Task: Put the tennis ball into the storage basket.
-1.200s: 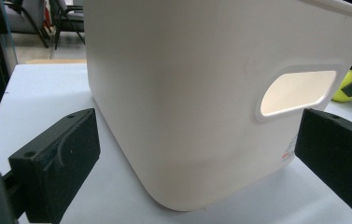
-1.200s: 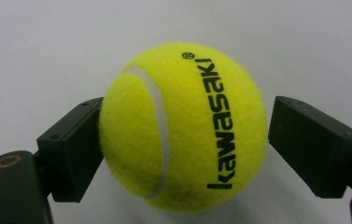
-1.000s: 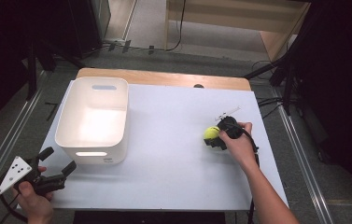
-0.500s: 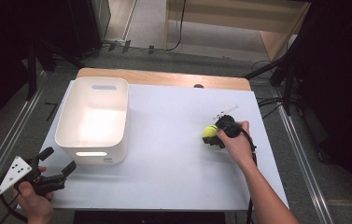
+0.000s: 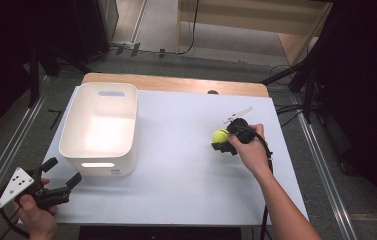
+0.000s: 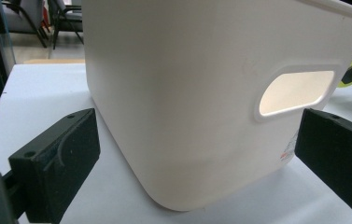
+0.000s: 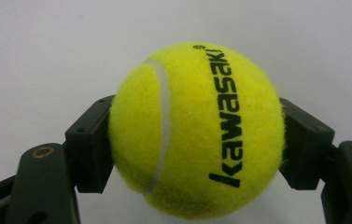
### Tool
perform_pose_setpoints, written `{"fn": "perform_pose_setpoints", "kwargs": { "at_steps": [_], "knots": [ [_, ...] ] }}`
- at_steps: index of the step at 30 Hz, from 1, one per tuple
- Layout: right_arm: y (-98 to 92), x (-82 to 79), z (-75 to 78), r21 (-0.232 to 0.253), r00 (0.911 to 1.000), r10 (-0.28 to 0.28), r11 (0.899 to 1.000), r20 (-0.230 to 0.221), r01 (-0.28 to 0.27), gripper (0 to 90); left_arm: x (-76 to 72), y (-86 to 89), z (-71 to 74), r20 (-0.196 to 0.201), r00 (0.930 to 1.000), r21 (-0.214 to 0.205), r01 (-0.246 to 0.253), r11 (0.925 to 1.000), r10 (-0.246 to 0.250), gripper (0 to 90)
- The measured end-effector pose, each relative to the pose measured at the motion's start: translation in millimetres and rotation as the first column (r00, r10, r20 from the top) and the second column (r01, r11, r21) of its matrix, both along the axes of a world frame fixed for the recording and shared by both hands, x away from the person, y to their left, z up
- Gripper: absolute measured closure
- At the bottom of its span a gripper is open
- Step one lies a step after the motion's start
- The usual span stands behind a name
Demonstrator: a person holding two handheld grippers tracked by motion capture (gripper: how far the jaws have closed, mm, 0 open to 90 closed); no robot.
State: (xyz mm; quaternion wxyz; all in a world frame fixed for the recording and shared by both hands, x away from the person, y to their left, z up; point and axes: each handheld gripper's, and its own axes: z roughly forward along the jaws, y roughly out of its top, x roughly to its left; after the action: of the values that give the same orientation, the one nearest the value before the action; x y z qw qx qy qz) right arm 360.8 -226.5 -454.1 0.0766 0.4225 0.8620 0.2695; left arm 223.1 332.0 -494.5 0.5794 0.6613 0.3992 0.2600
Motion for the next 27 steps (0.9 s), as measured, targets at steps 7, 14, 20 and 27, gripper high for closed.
{"fn": "perform_pose_setpoints", "kwargs": {
  "at_steps": [7, 14, 20, 27],
  "knots": [
    [15.2, -0.6, 12.8, 0.019, 0.999, 0.043, 0.999, 0.015, -0.043, 23.5, -0.1, 0.0, 0.0, 0.002, 1.0, -0.002, 0.003, 1.0, -0.003, 0.2],
    [31.4, -1.4, 25.2, 0.031, 0.9962, 0.084, 0.996, 0.026, -0.084, 23.5, 0.0, -0.8, 0.1, 0.001, 1.0, 0.005, 0.008, 1.0, -0.008, 0.2],
    [44.6, 0.7, 36.2, 0.029, 0.9918, 0.119, 0.992, 0.046, -0.121, 23.6, 0.5, -1.6, 0.1, 0.003, 1.0, 0.009, 0.007, 0.9999, -0.007, 0.2],
    [58.7, 4.2, 46.2, 0.037, 0.9876, 0.145, 0.988, 0.06, -0.147, 23.6, 0.9, -5.0, 0.8, 0.011, 0.9999, 0.034, 0.007, 0.9994, -0.007, 0.2]
  ]
}}
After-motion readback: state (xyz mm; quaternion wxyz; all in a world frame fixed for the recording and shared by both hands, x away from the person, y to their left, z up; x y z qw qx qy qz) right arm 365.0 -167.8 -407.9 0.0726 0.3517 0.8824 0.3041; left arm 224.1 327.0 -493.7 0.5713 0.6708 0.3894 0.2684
